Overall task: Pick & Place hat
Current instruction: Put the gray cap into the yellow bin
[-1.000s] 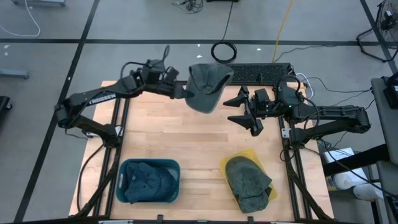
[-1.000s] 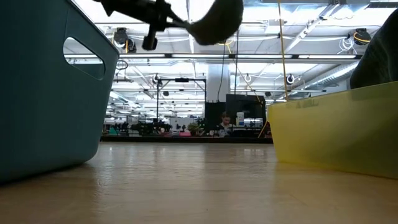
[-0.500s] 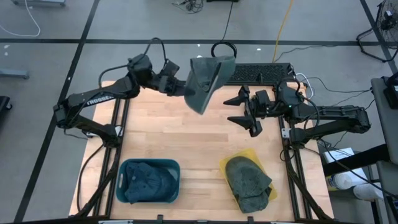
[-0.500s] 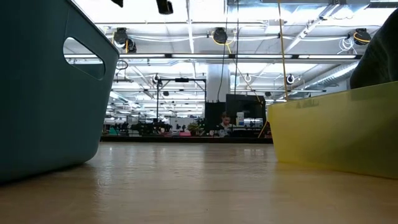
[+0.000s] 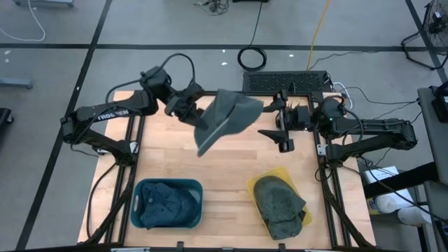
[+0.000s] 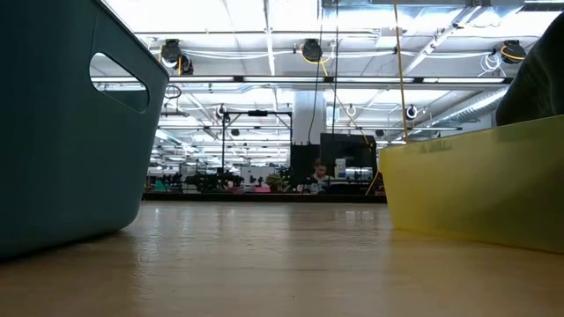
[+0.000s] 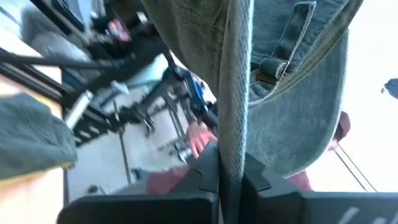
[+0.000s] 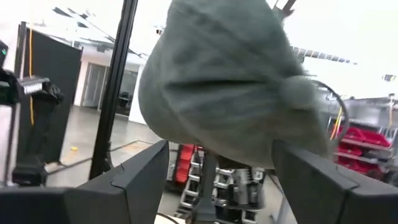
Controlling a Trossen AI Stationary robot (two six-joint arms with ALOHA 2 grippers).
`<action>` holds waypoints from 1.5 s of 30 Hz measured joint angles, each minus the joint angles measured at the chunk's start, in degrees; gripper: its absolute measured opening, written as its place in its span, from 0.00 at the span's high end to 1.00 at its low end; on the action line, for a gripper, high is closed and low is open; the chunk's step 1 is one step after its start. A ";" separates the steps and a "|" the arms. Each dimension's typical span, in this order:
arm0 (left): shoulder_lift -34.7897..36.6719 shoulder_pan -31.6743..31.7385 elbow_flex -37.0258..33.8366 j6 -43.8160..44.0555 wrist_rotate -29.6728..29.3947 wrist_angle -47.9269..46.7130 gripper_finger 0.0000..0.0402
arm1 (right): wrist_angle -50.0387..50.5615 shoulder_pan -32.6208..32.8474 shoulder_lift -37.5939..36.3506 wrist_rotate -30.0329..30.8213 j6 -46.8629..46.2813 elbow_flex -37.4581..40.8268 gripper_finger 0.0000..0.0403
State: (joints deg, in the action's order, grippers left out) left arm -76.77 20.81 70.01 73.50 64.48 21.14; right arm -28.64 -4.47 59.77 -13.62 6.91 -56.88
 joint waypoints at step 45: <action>-0.04 -6.19 0.01 2.34 1.47 -6.36 0.98 | -3.12 6.49 0.70 0.03 9.43 0.00 0.30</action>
State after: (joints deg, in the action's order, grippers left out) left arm -76.82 14.61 70.02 75.83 65.95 14.79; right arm -31.77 2.02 60.47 -13.59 16.34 -56.88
